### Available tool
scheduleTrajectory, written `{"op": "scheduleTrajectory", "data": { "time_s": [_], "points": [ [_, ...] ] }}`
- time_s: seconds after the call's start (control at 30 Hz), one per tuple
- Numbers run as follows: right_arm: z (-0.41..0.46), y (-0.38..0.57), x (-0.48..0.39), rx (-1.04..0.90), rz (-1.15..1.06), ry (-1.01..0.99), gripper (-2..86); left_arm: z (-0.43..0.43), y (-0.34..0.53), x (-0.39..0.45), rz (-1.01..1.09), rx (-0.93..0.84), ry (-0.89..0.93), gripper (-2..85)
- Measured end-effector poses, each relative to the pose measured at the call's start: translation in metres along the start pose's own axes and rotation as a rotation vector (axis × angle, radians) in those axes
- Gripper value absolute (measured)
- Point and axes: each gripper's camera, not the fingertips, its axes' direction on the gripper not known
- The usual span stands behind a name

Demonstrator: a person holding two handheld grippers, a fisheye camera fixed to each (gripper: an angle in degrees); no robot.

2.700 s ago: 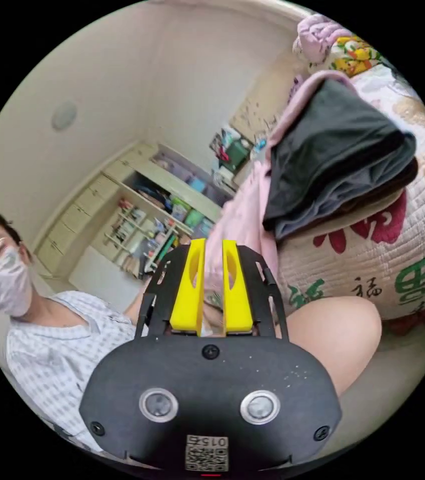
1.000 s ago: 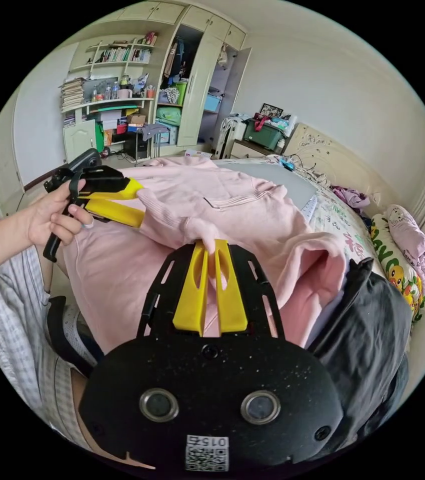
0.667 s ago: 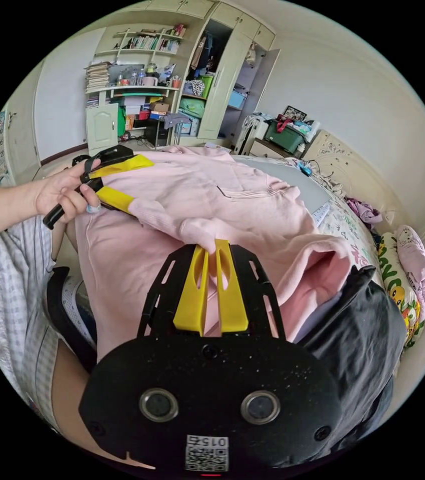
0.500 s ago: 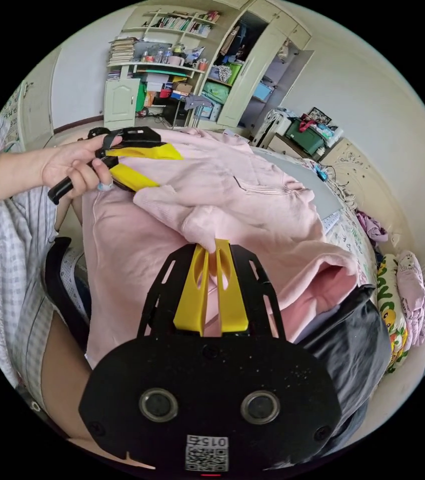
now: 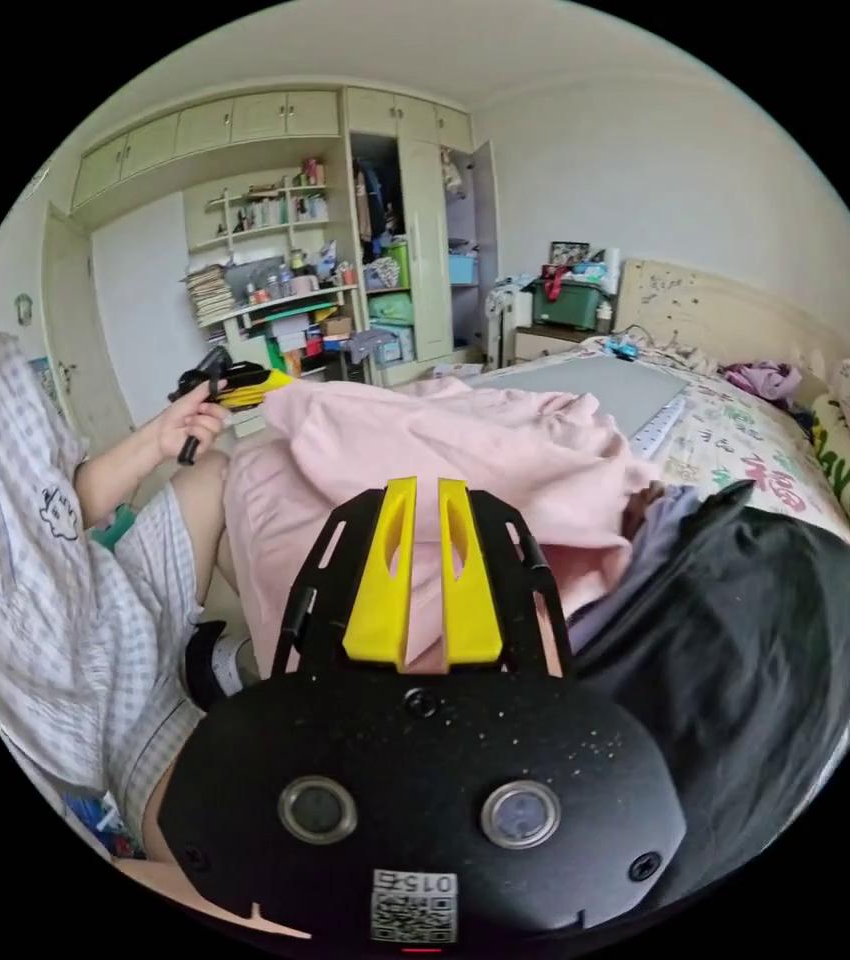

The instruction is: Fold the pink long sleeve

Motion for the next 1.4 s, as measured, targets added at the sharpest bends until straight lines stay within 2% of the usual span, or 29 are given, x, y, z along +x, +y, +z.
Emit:
{"op": "scheduleTrajectory", "data": {
  "time_s": [0.1,0.23,0.37,0.47,0.53,0.57,0.6,0.7,0.8,0.93,1.03,1.13,1.2,1.27,1.4],
  "points": [
    [0.020,0.020,0.023,-0.096,0.009,0.143,9.0,-0.012,0.018,0.004,0.033,-0.024,-0.183,-0.7],
    [0.053,0.041,0.034,-0.256,-0.064,0.233,10.5,0.001,0.056,-0.017,-0.039,-0.003,-0.141,-0.6],
    [0.064,0.073,0.042,-0.327,-0.153,0.311,10.7,0.028,0.084,-0.029,-0.069,-0.044,-0.217,0.0],
    [0.078,0.095,0.054,-0.383,-0.200,0.352,10.6,0.034,0.099,-0.028,-0.078,-0.007,-0.405,2.0],
    [0.084,0.107,0.061,-0.399,-0.223,0.404,10.1,0.046,0.096,0.001,0.016,0.058,-0.579,4.1],
    [0.089,0.114,0.067,-0.417,-0.234,0.411,9.7,0.056,0.091,0.010,0.055,0.060,-0.599,4.5],
    [0.091,0.117,0.069,-0.426,-0.241,0.411,9.6,0.083,0.075,0.028,0.143,0.033,-0.593,5.3],
    [0.102,0.133,0.086,-0.465,-0.275,0.466,8.7,0.195,0.024,0.059,0.334,-0.114,-0.420,6.1],
    [0.099,0.144,0.096,-0.446,-0.278,0.499,7.3,0.335,-0.020,0.061,0.384,-0.233,-0.334,7.7],
    [0.082,0.167,0.115,-0.441,-0.276,0.506,4.8,0.529,-0.043,0.068,0.459,-0.435,-0.388,12.2],
    [0.062,0.184,0.128,-0.411,-0.262,0.515,3.8,0.632,-0.041,0.064,0.454,-0.522,-0.431,13.5],
    [0.039,0.194,0.141,-0.387,-0.228,0.531,1.1,0.697,-0.039,0.049,0.354,-0.576,-0.362,12.8],
    [0.024,0.199,0.152,-0.378,-0.205,0.526,0.0,0.716,-0.038,0.049,0.332,-0.570,-0.311,7.8],
    [0.003,0.207,0.166,-0.358,-0.165,0.540,-0.6,0.726,-0.040,0.056,0.347,-0.549,-0.299,4.3],
    [-0.038,0.215,0.182,-0.311,-0.093,0.580,-0.9,0.734,-0.053,0.068,0.306,-0.487,-0.235,2.6]
  ]
}}
